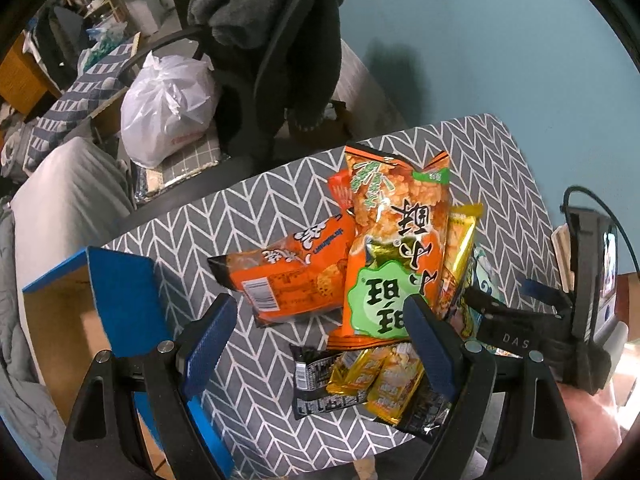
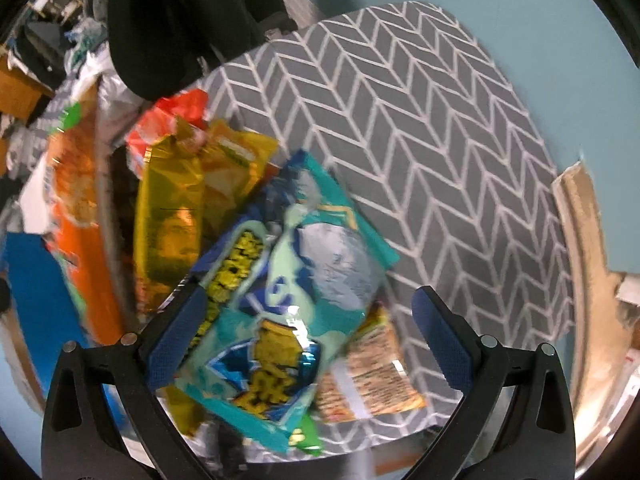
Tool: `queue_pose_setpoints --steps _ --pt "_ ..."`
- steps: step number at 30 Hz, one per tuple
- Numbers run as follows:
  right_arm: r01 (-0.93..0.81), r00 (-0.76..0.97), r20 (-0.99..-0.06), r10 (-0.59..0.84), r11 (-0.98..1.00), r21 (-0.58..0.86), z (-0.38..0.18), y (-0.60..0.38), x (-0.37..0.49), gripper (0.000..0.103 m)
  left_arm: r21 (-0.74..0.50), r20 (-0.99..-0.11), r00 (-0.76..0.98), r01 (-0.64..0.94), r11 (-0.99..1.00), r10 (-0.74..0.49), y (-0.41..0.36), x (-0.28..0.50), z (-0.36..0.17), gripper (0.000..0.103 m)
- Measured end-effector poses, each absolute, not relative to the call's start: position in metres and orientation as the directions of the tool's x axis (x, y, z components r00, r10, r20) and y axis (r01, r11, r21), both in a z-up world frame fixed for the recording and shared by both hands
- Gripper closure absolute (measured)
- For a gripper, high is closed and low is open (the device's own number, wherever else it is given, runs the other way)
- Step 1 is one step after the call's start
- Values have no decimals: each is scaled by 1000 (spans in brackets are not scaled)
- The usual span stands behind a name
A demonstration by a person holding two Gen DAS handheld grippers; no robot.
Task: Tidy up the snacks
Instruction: 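Grasp the orange rice-cracker bag with the left gripper while the right grasps the teal bag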
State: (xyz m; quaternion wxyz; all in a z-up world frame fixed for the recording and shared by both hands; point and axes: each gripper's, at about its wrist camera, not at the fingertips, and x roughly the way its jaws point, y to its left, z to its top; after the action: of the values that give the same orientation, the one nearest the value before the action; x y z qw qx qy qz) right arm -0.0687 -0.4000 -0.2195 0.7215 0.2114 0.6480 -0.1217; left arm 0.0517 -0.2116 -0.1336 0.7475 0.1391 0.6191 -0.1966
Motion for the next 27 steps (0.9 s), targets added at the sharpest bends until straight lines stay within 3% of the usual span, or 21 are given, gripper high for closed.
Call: queue_pose_setpoints --steps 6,13,24,27 --pt "471 85 -993 83 875 114 -228 -423 -84 2 -37 -983 136 505 863 -121 -226 54 -141 17" --pt "567 155 -957 243 772 288 -228 -442 -87 2 -72 -985 101 510 857 -143 -237 59 -148 17" --pt "567 96 -967 235 786 247 -253 -415 -77 2 -119 -988 29 493 862 -153 -258 69 -168 17" --pt "539 93 -969 227 807 241 -257 -407 -69 13 -129 -988 8 497 858 -154 -264 68 -174 17"
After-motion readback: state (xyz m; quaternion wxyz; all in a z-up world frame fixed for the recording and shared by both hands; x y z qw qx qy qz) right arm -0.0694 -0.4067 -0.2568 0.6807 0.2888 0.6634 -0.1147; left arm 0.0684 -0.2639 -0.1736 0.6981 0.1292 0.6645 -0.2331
